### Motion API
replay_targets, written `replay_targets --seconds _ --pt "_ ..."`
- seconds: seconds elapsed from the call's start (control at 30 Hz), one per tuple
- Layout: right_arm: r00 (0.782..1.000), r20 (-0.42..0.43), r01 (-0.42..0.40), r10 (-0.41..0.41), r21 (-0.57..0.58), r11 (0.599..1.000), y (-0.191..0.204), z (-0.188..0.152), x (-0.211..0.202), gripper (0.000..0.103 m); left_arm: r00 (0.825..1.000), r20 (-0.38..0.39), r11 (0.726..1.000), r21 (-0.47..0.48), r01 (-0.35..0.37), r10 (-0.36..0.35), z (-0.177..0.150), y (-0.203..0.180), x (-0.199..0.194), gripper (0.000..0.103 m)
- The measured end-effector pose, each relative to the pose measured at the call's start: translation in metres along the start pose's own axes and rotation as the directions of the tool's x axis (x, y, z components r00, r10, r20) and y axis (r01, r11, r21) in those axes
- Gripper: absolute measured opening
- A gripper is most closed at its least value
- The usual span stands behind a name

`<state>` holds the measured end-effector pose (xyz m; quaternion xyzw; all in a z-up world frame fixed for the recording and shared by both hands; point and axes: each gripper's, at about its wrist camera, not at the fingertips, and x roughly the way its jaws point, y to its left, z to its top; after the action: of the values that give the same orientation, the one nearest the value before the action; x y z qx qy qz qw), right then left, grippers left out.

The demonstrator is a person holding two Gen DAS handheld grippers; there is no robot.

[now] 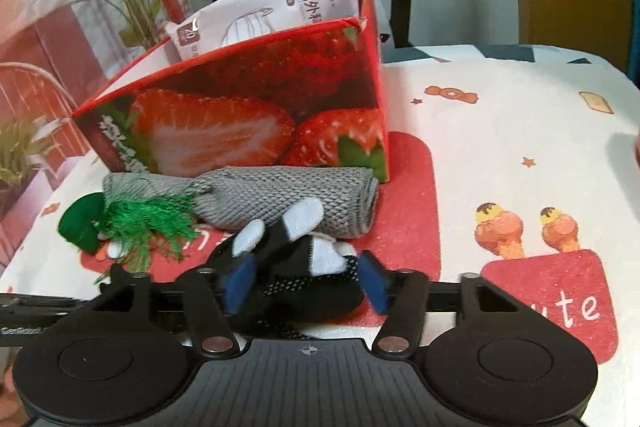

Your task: Organize soft objects

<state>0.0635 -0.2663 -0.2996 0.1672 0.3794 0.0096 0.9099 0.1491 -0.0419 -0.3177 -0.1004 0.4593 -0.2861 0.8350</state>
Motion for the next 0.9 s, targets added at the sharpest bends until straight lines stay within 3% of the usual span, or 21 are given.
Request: replay_targets --seconds 0.2,0.37,0.47,0.63,0.8,0.9 --pt "0.999 0.004 0.038 -0.038 0.013 0.999 -0.002 -0.004 0.016 0.063 1.000 0.004 1.000 0.000 -0.001 0.001 -0.001 -0.001 0.000 0.013" --pt "1.000 0.024 -0.002 0.001 0.020 1.000 -0.002 -0.003 0.023 0.063 1.000 0.008 1.000 0.001 -0.004 0.004 -0.001 -0.002 0.001 0.013" --pt "1.000 0.029 0.001 -0.001 -0.013 1.000 0.004 -0.005 0.025 0.054 1.000 0.009 1.000 0.001 -0.005 0.005 0.000 -0.002 0.002 0.013" --pt "1.000 0.006 -0.006 0.006 -0.045 0.999 0.010 -0.006 0.024 0.026 1.000 0.008 1.000 0.003 -0.008 0.008 0.000 -0.003 0.001 0.013" --pt "0.999 -0.038 -0.023 0.020 -0.079 0.997 0.018 -0.011 0.019 0.013 1.000 0.008 1.000 0.013 -0.027 0.027 0.000 -0.005 0.000 0.013" --pt "0.997 -0.062 -0.041 0.035 -0.086 0.995 0.022 -0.012 0.017 0.010 0.998 0.017 0.998 0.034 -0.054 0.053 0.004 -0.008 -0.004 0.012"
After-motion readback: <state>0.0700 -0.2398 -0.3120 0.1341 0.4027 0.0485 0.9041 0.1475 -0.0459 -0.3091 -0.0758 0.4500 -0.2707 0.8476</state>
